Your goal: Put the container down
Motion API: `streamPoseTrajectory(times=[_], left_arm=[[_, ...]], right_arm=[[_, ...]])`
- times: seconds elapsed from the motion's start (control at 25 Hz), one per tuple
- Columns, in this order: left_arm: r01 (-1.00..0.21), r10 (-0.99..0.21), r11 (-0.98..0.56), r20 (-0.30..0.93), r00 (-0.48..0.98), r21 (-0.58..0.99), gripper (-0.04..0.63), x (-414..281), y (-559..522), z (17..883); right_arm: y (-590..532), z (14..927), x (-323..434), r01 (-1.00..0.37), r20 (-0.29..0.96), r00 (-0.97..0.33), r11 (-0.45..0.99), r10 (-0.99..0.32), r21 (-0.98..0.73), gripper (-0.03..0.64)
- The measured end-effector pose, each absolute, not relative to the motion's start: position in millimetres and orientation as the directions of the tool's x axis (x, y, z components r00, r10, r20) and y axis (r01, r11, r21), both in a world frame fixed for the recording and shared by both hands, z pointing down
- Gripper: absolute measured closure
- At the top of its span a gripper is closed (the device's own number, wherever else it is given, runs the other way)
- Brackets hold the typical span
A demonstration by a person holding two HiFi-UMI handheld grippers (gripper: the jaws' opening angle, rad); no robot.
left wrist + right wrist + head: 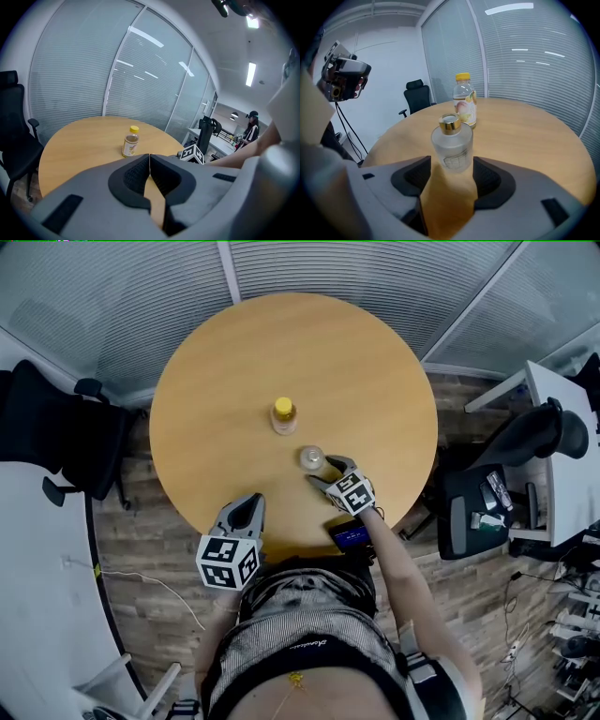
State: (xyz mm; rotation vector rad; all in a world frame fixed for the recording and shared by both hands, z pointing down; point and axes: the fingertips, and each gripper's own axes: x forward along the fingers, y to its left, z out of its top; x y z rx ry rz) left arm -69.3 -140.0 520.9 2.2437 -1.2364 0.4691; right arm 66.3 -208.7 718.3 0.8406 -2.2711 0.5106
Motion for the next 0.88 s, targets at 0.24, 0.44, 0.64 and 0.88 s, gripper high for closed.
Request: streamPoseTrajectory(times=[0.24,0.44,0.64,0.88], left_arm=[[-0.848,-0.664,-0.448,0.531,0.527,0.282,0.575,-65,-134,521],[-0.843,-0.656,-0.459,0.533,0.535,0.282,0.575,-64,-133,522],[-0.838,-0.65,-0.469,0.532,0.542,0.28,0.575,-60,-134,521],[-0.831,-0.641,-0.482,0.534,0.55,0.278,0.575,-55,-135,522]], right_arm=[[-203,703,76,-0.69,0.666,-0.59,0.714,-0.456,-0.122,0.453],[-204,687,81,-0.698,0.631,-0.6,0.707,-0.492,-0.112,0.56],[-210,662,84,-0.686,0.594,-0.611,0.725,-0.523,-0.067,0.58],[-210,628,78,-0.644,0.547,-0.637,0.765,-0.543,0.01,0.586]])
